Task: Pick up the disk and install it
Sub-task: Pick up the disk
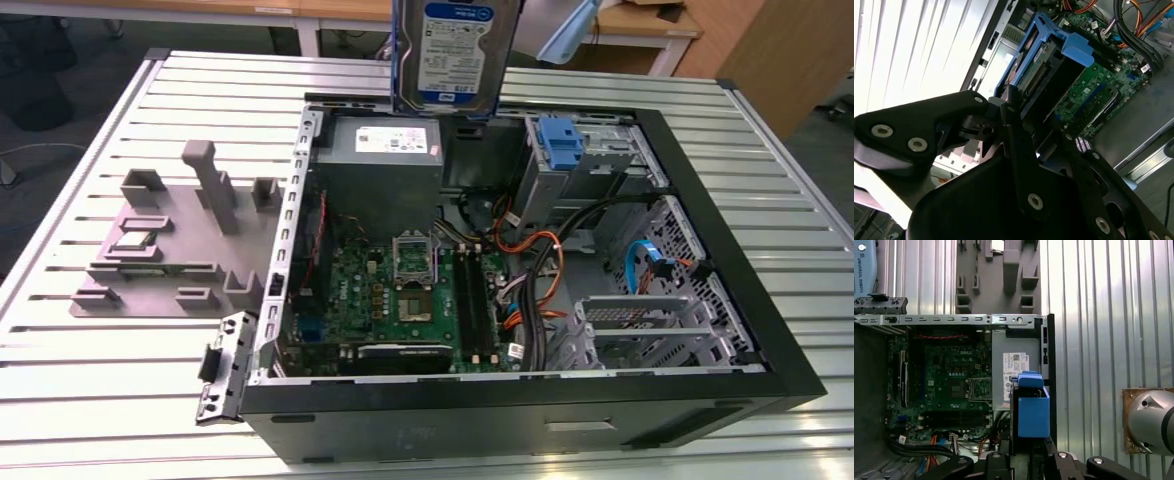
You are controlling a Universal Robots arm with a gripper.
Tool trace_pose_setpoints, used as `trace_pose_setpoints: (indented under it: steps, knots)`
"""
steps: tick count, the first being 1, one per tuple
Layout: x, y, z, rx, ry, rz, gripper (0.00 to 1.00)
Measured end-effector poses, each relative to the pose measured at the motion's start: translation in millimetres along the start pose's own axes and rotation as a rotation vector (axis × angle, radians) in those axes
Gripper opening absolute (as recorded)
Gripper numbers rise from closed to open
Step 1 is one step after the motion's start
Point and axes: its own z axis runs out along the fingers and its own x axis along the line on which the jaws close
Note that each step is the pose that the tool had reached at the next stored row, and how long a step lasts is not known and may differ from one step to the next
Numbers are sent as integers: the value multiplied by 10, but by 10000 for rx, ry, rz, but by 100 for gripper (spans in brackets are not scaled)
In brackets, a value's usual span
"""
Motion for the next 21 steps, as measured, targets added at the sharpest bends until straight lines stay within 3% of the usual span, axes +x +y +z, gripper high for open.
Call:
trace_pose_setpoints:
  steps: [21]
  knots:
    - [110,-3,-3,0,0,0,35]
